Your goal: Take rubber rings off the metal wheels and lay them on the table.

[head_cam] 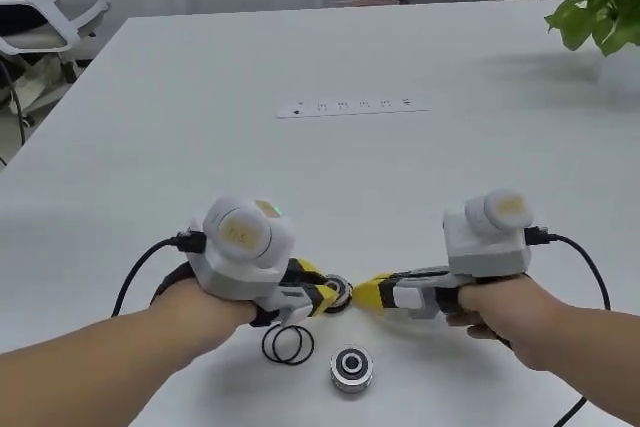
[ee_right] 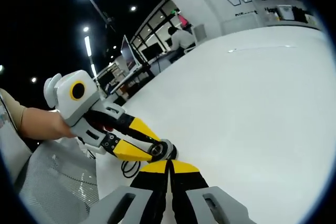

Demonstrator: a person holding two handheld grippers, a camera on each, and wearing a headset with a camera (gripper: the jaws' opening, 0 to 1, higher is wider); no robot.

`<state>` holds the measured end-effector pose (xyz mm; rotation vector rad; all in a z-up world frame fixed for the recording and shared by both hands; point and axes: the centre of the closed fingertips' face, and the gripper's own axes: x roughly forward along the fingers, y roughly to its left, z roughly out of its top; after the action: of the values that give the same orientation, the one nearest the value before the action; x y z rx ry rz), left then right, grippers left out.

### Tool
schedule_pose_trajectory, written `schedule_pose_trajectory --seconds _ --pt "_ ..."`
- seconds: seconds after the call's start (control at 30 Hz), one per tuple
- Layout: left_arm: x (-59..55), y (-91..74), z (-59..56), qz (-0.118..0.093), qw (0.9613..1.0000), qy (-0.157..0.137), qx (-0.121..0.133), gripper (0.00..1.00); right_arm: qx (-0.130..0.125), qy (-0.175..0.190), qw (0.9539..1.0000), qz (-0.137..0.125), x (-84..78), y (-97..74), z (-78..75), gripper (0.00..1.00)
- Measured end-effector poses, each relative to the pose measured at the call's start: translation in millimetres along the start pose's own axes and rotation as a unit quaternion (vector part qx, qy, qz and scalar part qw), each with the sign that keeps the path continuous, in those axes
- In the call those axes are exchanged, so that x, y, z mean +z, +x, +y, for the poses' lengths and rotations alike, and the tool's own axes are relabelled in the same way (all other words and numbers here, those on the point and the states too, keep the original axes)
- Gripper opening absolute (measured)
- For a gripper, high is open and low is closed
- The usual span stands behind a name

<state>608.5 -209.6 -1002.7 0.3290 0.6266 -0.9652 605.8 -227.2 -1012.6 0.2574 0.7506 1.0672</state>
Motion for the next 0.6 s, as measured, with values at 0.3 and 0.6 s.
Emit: schedule_pose_trajectory --seconds 0.3,0.6 --pt "-0.2 0.3 -1.3 0.008 0.9999 0.009 0.003 0.13 0.009 0.015 0.9997 -0.016 4.1 -0.6 4.2 0.0" --pt "-1.1 0.7 -2.0 0.015 0.9998 0.012 0.005 0.13 0.013 0.007 0.9997 -0.018 5.3 -1.1 7.2 0.0"
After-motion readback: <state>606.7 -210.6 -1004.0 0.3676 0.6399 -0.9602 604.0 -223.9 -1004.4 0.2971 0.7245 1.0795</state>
